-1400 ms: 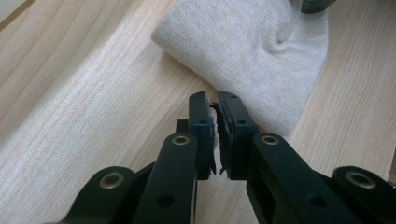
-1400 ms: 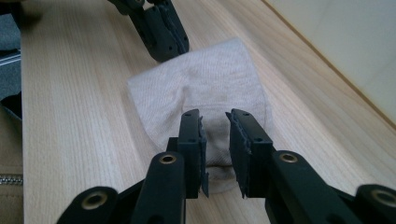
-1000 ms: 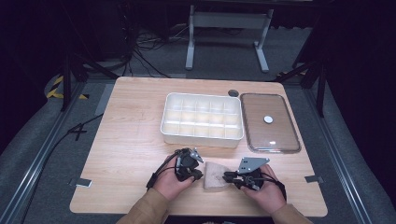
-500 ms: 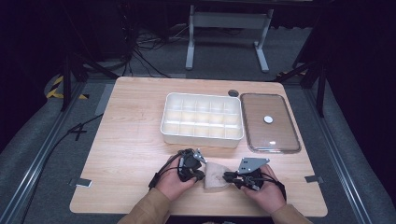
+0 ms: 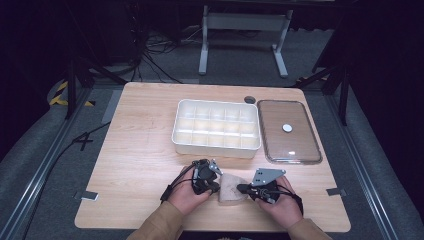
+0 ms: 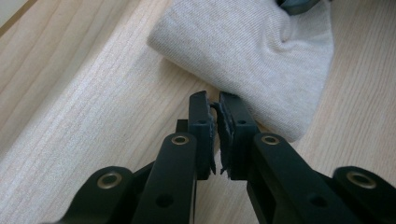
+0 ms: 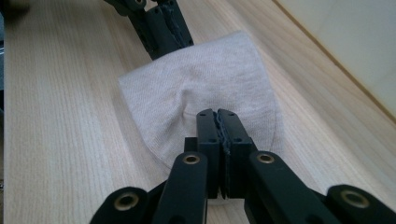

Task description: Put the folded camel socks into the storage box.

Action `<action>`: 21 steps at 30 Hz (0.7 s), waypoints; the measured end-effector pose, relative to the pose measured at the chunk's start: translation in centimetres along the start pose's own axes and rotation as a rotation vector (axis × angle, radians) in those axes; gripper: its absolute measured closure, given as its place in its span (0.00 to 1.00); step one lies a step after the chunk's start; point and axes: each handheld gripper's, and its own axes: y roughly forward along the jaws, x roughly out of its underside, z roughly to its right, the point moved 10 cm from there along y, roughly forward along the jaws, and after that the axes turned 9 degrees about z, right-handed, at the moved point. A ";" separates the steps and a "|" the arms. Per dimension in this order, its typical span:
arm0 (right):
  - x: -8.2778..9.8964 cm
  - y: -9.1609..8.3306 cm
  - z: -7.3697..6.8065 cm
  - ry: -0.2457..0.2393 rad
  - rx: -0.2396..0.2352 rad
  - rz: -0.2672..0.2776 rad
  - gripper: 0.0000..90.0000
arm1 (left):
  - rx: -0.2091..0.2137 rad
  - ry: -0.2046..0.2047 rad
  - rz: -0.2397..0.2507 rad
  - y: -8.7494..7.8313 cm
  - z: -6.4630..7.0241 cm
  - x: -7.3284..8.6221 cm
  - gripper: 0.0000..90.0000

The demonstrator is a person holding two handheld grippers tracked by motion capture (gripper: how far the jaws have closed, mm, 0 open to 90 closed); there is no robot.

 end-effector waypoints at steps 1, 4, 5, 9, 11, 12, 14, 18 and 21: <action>0.1 0.1 0.0 0.000 -0.004 -0.001 0.99 | 0.007 0.000 -0.001 0.0 0.1 0.0 0.90; 0.2 0.2 0.0 0.005 -0.005 -0.004 0.99 | 0.018 0.014 -0.007 0.2 0.5 -0.2 0.86; 0.2 0.2 -0.1 0.005 -0.007 -0.003 0.99 | 0.018 0.024 -0.008 0.2 0.6 -0.2 0.86; 0.1 0.4 -0.2 -0.003 -0.004 -0.007 0.99 | 0.003 0.040 0.022 0.2 0.6 -0.6 0.79; 0.1 0.4 -0.2 -0.002 -0.004 -0.005 0.99 | 0.014 0.034 0.053 0.0 0.7 -1.0 0.79; 0.1 0.4 -0.2 -0.001 -0.004 -0.005 0.99 | 0.017 0.039 0.064 -0.1 0.8 -1.2 0.78; 0.1 0.5 -0.4 0.002 -0.010 -0.004 0.99 | 0.020 0.048 0.089 -0.3 0.9 -1.5 0.78; 0.0 0.6 -0.7 0.006 -0.019 -0.001 0.99 | 0.018 0.056 0.111 -0.5 1.1 -1.9 0.75; -0.1 0.8 -1.1 0.014 -0.026 0.007 0.99 | 0.015 0.066 0.132 -0.7 1.4 -2.3 0.74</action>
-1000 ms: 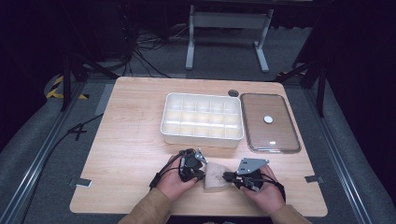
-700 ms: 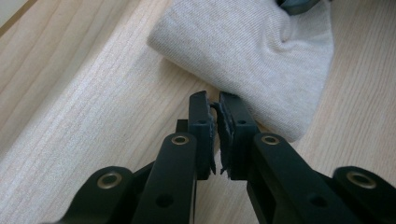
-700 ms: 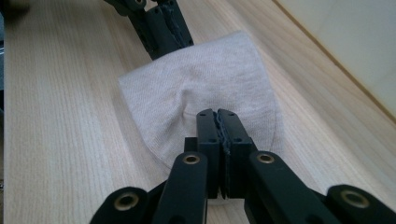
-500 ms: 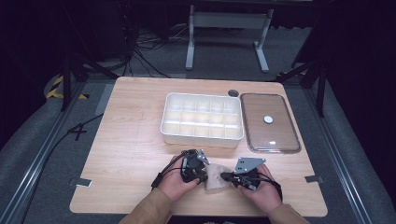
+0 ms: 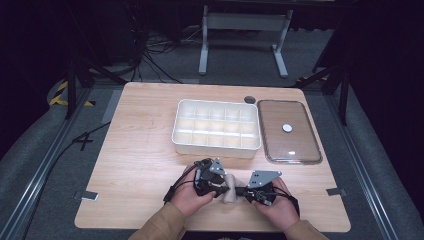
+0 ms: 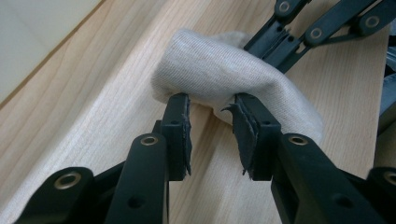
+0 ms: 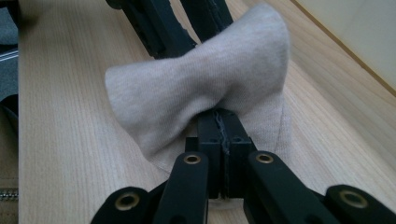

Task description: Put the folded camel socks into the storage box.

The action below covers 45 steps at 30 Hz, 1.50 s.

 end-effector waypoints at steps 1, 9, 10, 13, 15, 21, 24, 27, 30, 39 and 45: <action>0.0 0.0 0.0 0.003 -0.001 0.000 0.99 | 0.001 0.007 0.001 -0.1 0.0 -0.1 0.74; -0.1 0.3 -0.3 0.013 0.007 0.007 0.99 | -0.002 0.044 0.031 -0.1 0.5 -0.9 0.73; -0.2 0.3 -0.3 0.014 0.009 0.008 0.99 | -0.002 0.048 0.029 0.0 0.6 -0.9 0.72; -0.2 0.4 -0.3 0.027 0.010 0.009 0.99 | 0.004 0.044 0.021 0.2 0.7 -0.9 0.72; -0.1 0.4 -0.3 0.030 0.009 0.010 0.99 | 0.008 0.043 0.022 0.4 0.7 -0.9 0.72; -0.1 0.4 -0.3 0.031 -0.005 0.017 0.99 | 0.005 0.048 0.029 0.3 0.7 -0.9 0.71; -0.1 0.3 -0.2 0.025 -0.010 0.021 0.99 | 0.002 0.051 0.035 0.4 0.7 -1.0 0.71; -0.2 0.2 -0.3 0.021 -0.020 0.019 0.99 | -0.022 0.037 0.045 0.1 0.4 -1.3 0.70; -0.2 0.2 -0.4 0.019 -0.024 0.017 0.99 | -0.025 0.050 0.058 0.1 0.6 -1.6 0.71; 0.1 -0.3 -0.5 0.017 -0.028 0.026 0.96 | 0.009 0.094 0.052 0.8 1.5 -2.1 0.73; 0.5 -2.6 0.0 0.015 0.012 -0.001 0.95 | 0.009 0.103 0.029 1.4 1.7 -2.3 0.73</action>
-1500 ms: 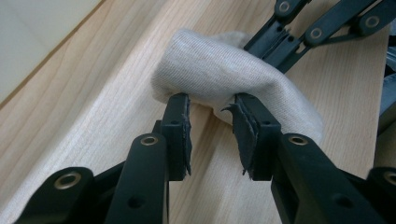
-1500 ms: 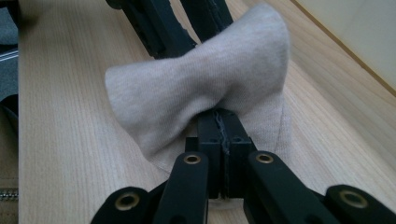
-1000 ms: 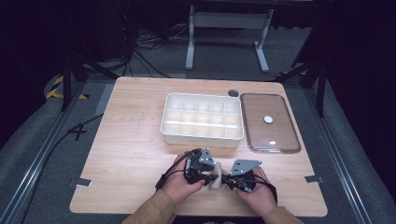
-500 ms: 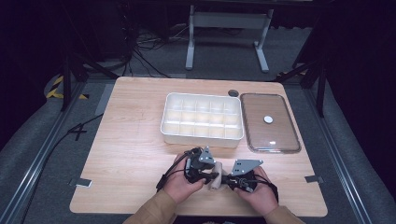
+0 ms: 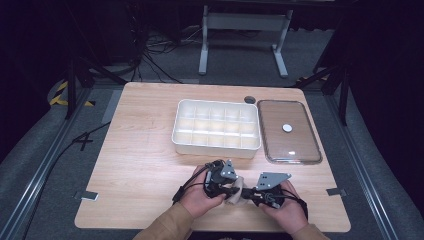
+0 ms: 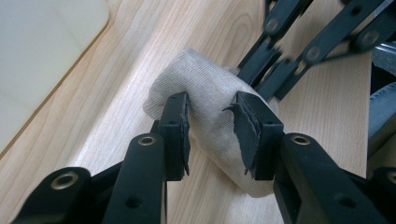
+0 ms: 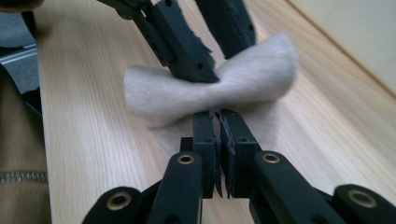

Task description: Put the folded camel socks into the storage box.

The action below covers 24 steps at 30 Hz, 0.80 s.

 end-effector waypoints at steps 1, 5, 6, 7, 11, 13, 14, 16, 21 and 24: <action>0.1 -0.5 0.2 0.000 0.011 -0.003 0.95 | 0.002 0.003 -0.002 0.1 0.0 0.0 0.73; 0.6 -1.7 0.6 0.007 0.033 -0.033 0.97 | 0.001 0.003 -0.005 0.2 0.1 -0.1 0.73; 0.9 -1.7 0.5 0.010 0.030 -0.043 0.97 | 0.003 0.003 -0.006 0.3 0.1 -0.1 0.72; 0.9 -1.7 0.5 0.010 0.030 -0.043 0.97 | 0.005 0.004 -0.005 0.3 0.1 -0.1 0.72; 1.9 -1.0 0.2 0.009 0.015 -0.085 0.98 | 0.013 0.005 -0.005 0.4 0.3 -0.2 0.72; 1.9 -0.9 0.3 0.010 0.017 -0.083 0.98 | 0.017 0.010 0.005 0.6 0.3 -0.3 0.72; 1.9 -0.8 0.4 0.016 0.017 -0.077 0.98 | 0.022 0.007 0.005 0.6 0.4 -0.2 0.72; 1.9 -0.5 0.4 0.015 0.013 -0.071 0.99 | 0.024 0.003 -0.001 0.7 0.5 -0.1 0.72; 1.8 0.1 0.4 0.025 0.005 -0.050 0.99 | 0.058 -0.009 0.001 0.7 0.4 0.3 0.71; 1.7 0.2 0.4 0.021 0.002 -0.041 0.99 | 0.064 -0.011 0.004 0.8 0.4 0.5 0.71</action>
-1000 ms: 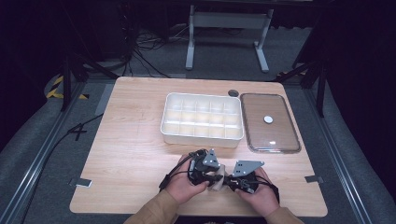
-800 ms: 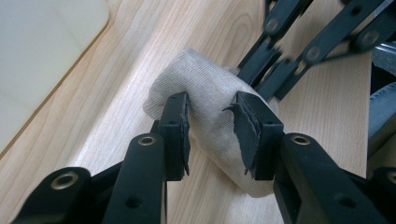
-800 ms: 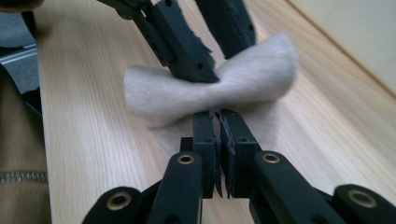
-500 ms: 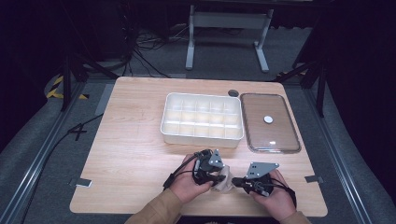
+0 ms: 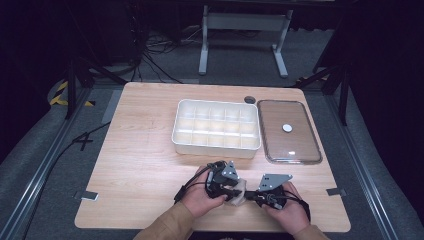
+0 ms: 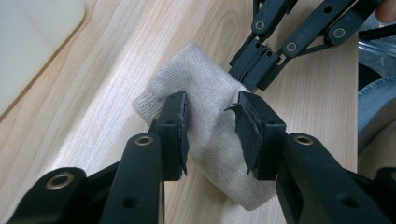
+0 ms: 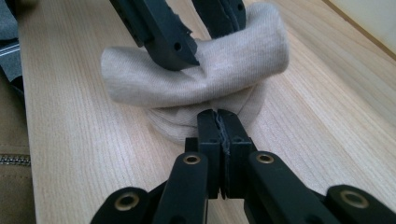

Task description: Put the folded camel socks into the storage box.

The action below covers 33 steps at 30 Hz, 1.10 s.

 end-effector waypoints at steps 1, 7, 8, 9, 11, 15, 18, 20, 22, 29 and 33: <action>0.0 0.0 0.0 0.003 0.000 0.001 0.99 | 0.003 0.004 0.001 0.1 0.0 0.0 0.70; 0.0 -0.2 0.1 0.009 -0.008 0.005 0.98 | -0.007 0.002 -0.003 0.5 0.1 0.1 0.70; 0.0 -0.3 0.1 0.011 -0.008 0.006 0.98 | -0.007 0.002 -0.003 0.5 0.0 0.1 0.70; -0.1 -0.5 0.2 0.014 -0.005 0.005 0.98 | -0.009 -0.003 0.000 0.6 0.1 0.2 0.70; -0.4 -1.0 0.3 0.016 0.002 0.020 0.99 | -0.010 -0.002 -0.003 0.6 0.1 0.2 0.70; -1.3 -1.6 0.4 0.025 0.010 0.059 0.99 | -0.012 -0.002 -0.005 0.6 0.1 0.2 0.71; -2.4 -2.0 0.4 0.044 0.016 0.119 0.99 | -0.013 -0.006 -0.005 0.6 0.1 0.2 0.70; -3.1 -2.0 0.4 0.041 0.020 0.150 0.99 | -0.018 0.003 -0.003 0.6 0.0 0.2 0.70; -3.6 -1.9 0.4 0.051 0.018 0.173 0.99 | -0.021 -0.001 0.000 0.6 0.1 0.3 0.70; -3.1 -0.3 0.6 0.081 0.003 0.157 0.99 | -0.017 -0.019 0.014 0.4 0.2 0.3 0.69; -2.5 -0.1 1.0 0.094 0.004 0.146 0.99 | 0.017 -0.015 0.030 -0.9 0.7 -0.1 0.67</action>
